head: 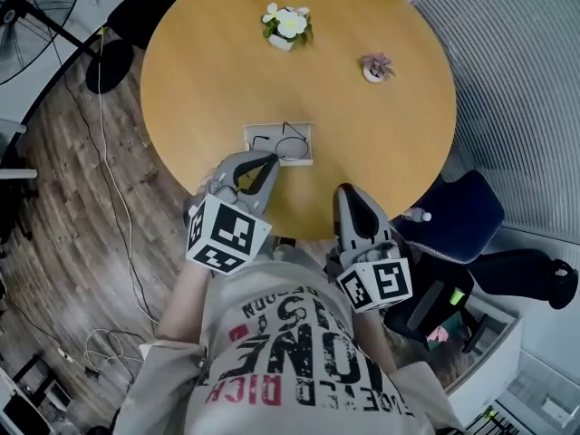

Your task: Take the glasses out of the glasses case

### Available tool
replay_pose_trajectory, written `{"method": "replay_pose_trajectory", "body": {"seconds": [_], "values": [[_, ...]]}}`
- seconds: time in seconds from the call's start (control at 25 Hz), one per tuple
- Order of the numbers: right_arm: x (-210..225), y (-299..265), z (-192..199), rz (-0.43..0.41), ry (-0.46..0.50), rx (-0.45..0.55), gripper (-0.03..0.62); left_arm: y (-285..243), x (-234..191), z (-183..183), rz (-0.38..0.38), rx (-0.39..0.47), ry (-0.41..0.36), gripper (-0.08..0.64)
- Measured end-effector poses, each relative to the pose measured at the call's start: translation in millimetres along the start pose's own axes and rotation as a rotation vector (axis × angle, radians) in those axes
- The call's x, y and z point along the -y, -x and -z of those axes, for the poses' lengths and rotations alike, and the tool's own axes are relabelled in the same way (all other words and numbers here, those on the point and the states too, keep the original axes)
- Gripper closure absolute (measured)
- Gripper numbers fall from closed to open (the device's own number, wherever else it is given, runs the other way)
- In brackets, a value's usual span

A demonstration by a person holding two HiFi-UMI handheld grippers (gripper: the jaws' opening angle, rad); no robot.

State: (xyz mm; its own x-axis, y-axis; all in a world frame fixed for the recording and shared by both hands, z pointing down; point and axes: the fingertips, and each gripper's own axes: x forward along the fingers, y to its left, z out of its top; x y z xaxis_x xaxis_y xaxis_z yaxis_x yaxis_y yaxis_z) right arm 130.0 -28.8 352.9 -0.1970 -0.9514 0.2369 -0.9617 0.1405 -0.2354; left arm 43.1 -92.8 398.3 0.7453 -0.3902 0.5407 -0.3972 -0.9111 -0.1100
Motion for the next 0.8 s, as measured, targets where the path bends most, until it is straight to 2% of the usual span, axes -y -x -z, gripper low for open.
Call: {"method": "replay_pose_trajectory", "body": {"seconds": [0.4,0.6,0.8], "values": [[-15,59,-38,-0.108,0.087,0.108,0.565,83,24,-69,-0.289,0.352,0.105,0.545],[-18,96,-48,-0.117,0.115,0.156,0.565,122,56,-77,-0.409,0.441,0.159,0.543],[-22,122,-53,-0.127,0.123,0.184,0.565,159,76,-77,-0.466,0.514,0.247,0.545]]}}
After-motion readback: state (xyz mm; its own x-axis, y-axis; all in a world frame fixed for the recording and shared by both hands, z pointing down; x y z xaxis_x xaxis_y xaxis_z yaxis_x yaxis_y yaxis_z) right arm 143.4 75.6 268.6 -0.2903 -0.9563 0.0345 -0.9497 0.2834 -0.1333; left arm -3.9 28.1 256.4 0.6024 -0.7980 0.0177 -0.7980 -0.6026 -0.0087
